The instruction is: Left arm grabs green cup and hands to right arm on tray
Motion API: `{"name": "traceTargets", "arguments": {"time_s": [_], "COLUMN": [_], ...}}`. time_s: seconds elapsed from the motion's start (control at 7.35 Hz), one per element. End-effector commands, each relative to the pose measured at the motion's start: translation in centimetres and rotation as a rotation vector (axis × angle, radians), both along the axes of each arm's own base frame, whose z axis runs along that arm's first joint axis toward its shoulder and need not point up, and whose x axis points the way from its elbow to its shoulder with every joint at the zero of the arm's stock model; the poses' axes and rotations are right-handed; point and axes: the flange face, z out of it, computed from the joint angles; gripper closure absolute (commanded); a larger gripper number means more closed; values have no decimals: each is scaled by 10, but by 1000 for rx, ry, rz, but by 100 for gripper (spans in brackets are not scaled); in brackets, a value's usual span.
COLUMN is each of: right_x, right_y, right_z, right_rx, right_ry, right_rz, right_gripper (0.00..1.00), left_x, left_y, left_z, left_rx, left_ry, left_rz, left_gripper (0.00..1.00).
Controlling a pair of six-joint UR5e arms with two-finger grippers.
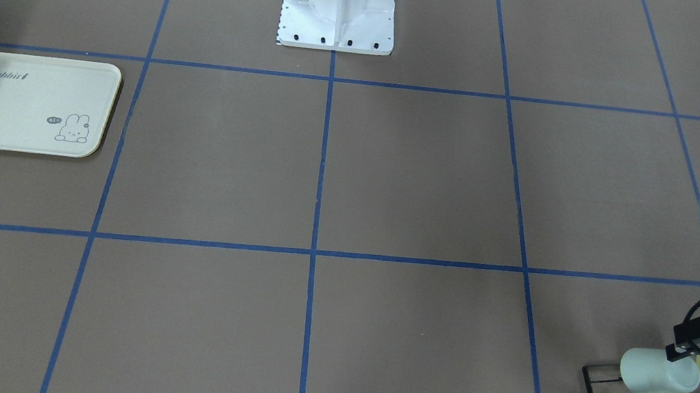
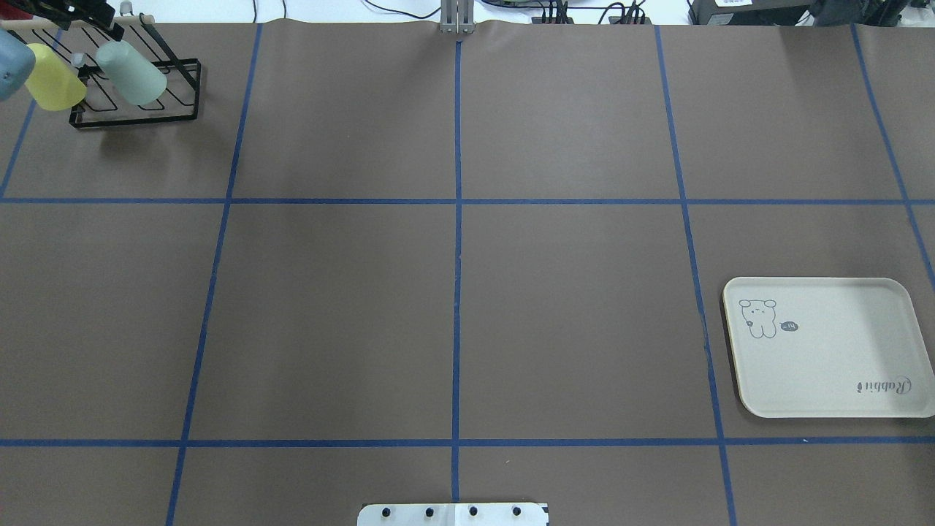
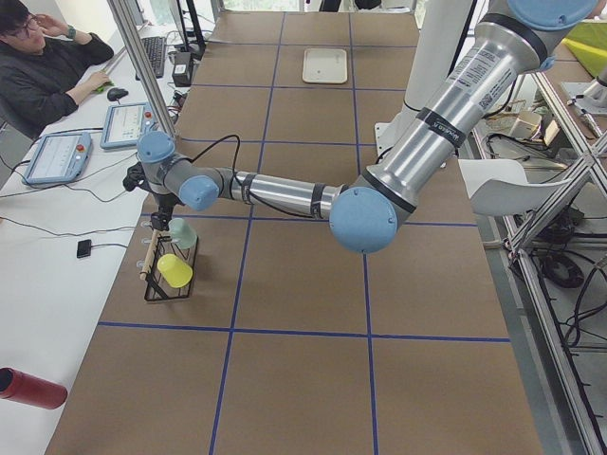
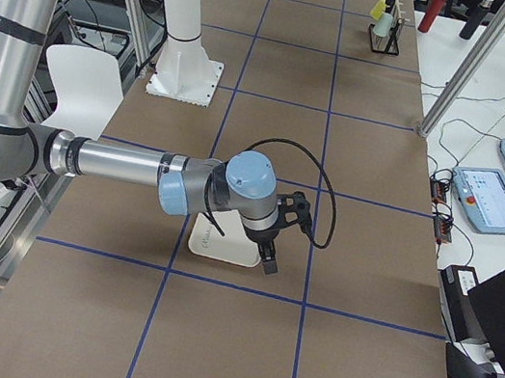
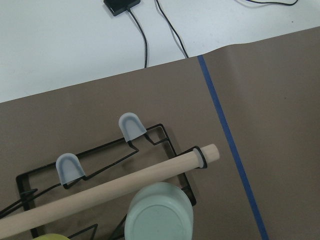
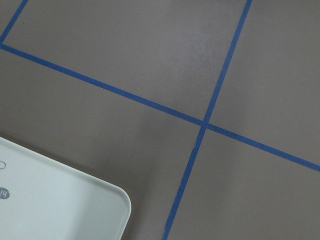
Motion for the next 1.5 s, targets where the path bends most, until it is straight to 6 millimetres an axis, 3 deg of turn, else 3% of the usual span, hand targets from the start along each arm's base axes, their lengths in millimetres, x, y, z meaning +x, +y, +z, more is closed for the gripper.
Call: {"name": "traceTargets", "arguments": {"time_s": [0.0,0.95,1.36], "right_x": [0,-1,-1], "right_y": [0,0,0], "right_z": [0,-1,0], "right_rx": [0,-1,-4], "right_ry": [-1,-15,-15], "right_rz": [0,-4,-4], "right_gripper": [0,0,0], "left_x": [9,23,31], "left_y": [0,-7,-9], "left_z": [10,1,19], "left_rx": [-29,-32,-25], "left_ry": [-3,1,2], "left_rz": [-18,-11,-1], "left_gripper": [0,0,0]}}
